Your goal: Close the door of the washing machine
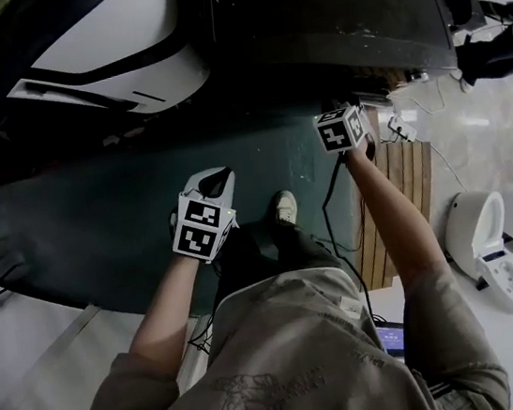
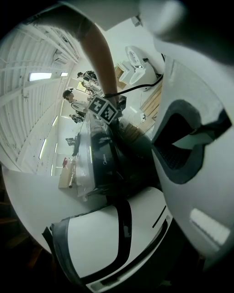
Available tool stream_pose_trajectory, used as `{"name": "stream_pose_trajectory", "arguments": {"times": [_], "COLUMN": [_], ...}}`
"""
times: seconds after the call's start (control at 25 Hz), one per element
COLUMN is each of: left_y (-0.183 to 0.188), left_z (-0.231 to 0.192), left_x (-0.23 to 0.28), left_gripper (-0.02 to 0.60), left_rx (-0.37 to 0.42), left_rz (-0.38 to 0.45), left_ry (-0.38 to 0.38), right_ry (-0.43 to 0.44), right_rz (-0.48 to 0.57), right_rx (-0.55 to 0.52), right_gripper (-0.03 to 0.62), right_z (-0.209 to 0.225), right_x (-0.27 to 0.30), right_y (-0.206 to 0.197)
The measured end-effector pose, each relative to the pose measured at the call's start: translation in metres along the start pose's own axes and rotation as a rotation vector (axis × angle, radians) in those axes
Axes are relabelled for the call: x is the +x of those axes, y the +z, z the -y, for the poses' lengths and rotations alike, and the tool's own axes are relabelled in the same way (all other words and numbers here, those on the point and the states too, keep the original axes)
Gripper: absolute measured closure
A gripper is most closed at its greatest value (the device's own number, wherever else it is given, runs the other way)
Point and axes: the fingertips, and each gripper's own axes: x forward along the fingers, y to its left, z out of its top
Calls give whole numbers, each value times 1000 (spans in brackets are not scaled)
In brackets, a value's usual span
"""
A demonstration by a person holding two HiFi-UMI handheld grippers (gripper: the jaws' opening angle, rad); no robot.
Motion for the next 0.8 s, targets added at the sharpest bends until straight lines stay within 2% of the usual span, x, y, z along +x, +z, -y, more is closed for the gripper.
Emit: {"name": "stream_pose_trajectory", "arguments": {"times": [0.24,0.32,0.36,0.6,0.8], "left_y": [0,2,3,10,24], "left_z": [-3,-2,-1,-5,-14], "left_x": [-6,-9,-10,-23,-41], "left_gripper": [581,581,581,581,581], "left_rx": [1,4,5,6,12], "left_rz": [9,16,21,66,126], "left_ry": [16,16,15,29,48], "right_ry": [-13,-41,-47,25,67], "right_rz": [12,7,4,-4,86], "right_rx": [4,7,15,63,107], "right_gripper": [488,563,565,565,565], "right_z": [0,5,8,-4,-18], "right_x": [0,-3,-5,-30,-71], "right_y": [3,3,3,7,34]}}
